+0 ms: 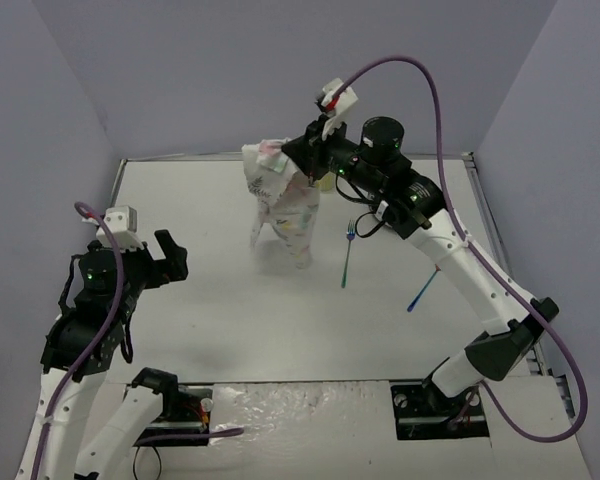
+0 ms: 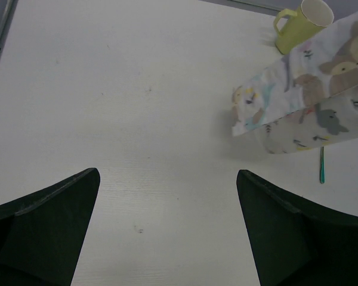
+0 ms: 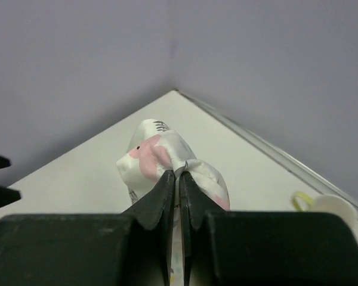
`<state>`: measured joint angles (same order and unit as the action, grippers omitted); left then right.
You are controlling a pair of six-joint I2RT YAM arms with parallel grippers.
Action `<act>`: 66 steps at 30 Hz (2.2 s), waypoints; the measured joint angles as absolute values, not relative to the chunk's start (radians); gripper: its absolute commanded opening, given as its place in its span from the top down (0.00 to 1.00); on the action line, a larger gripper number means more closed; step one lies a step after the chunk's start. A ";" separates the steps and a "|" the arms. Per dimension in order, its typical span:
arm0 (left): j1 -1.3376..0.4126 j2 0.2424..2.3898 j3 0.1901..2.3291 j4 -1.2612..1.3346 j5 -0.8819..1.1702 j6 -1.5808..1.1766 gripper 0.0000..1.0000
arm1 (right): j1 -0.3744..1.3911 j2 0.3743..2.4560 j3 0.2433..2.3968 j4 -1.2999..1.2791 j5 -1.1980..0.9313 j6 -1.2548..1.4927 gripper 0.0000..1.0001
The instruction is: Set the dinner table for one person
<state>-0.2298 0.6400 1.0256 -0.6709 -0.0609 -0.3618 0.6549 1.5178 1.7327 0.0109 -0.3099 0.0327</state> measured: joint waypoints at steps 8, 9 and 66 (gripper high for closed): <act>-0.230 0.537 1.072 -0.737 -0.087 -0.363 0.03 | 0.774 1.490 1.626 0.082 -0.377 0.072 0.86; -0.230 0.529 1.071 -0.744 -0.089 -0.364 0.03 | 0.775 1.458 1.553 0.102 -0.360 0.078 0.82; 0.230 1.787 1.245 -0.346 -0.052 -0.524 0.04 | 0.575 1.845 1.144 0.102 -0.237 0.023 0.31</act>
<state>0.2297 1.7870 1.2448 -0.3457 -0.0518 -0.5237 0.5755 1.8454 1.1441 0.1016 -0.2370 0.0231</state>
